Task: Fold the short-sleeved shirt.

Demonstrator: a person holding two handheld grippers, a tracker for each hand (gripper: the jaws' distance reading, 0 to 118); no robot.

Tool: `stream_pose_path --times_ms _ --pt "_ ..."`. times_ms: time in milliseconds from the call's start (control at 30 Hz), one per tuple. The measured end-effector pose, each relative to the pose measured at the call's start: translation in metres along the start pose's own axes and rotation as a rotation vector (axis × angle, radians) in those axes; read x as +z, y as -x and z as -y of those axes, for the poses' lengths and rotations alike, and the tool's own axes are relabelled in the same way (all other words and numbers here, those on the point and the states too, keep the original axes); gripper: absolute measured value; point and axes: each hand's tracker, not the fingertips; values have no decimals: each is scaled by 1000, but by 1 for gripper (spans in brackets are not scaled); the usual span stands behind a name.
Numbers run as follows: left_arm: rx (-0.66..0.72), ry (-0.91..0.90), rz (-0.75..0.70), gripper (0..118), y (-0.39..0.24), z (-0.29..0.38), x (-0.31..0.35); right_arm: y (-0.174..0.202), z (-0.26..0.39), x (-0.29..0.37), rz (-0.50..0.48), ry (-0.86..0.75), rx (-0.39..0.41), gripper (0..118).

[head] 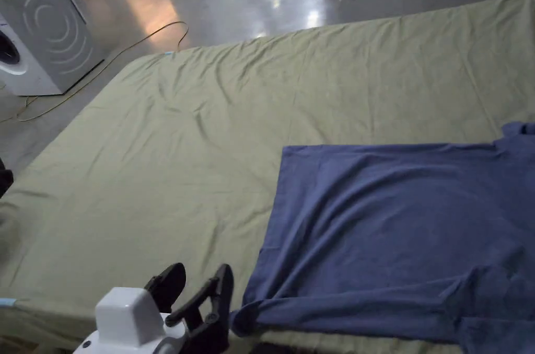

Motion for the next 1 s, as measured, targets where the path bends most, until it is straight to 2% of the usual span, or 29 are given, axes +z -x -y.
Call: stream_pose_path --times_ms 33,67,267,400,500,567,633,667,733,833,933,967,1000 --pt "18 58 6 80 8 9 -10 0 2 -2 -1 10 -1 0" --pt "25 108 -9 82 13 21 -22 1 4 -3 -4 23 0 0" --pt "101 308 11 82 46 92 -85 10 5 -11 -3 71 6 0" --pt "148 362 -2 78 58 105 -110 7 8 -14 13 96 -6 0" --pt "126 367 -7 59 57 105 -116 5 10 -15 22 110 -17 0" --pt "56 384 27 31 54 101 -121 5 11 -14 30 114 -18 0" --pt "53 391 49 13 47 101 -123 4 12 -14 36 118 -24 0" --pt "33 406 74 12 42 101 -125 4 13 -14 38 120 -27 0" --pt "-38 441 36 12 33 103 -133 2 14 -13 47 123 -30 0" --pt "-1 469 28 11 32 101 -141 -6 16 -12 83 129 -24 0" --pt "-31 492 26 11 32 100 -144 -23 24 -22 211 205 -9 1" --pt "-38 496 24 11 30 99 -144 -40 38 -27 219 256 -5 2" --pt "-43 501 21 11 19 91 -139 -53 49 -32 202 287 -12 16"
